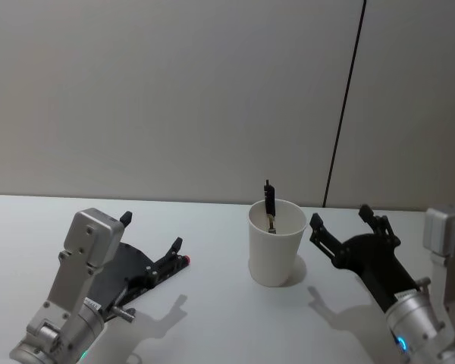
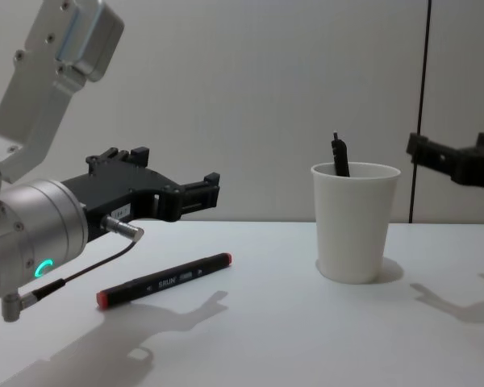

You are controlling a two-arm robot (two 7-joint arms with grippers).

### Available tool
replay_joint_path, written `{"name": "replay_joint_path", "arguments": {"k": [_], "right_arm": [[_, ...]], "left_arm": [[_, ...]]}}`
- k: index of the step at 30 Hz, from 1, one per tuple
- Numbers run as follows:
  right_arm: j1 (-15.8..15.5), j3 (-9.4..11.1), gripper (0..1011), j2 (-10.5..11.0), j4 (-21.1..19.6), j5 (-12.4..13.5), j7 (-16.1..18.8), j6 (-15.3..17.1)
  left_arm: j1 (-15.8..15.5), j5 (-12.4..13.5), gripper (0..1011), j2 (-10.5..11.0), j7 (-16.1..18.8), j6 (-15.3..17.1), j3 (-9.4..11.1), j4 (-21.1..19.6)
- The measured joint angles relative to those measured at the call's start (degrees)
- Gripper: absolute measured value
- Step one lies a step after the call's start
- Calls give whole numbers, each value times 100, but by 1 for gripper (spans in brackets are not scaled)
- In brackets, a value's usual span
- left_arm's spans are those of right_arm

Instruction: Place the pen into the pen holder.

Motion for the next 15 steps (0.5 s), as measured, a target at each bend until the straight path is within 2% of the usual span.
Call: {"name": "replay_joint_path", "arguments": {"k": [15], "right_arm": [[-800,-108,1001,393,-936,-172,-399,410]], "left_arm": [[0,0,1002,0,0,0,0,0]]}}
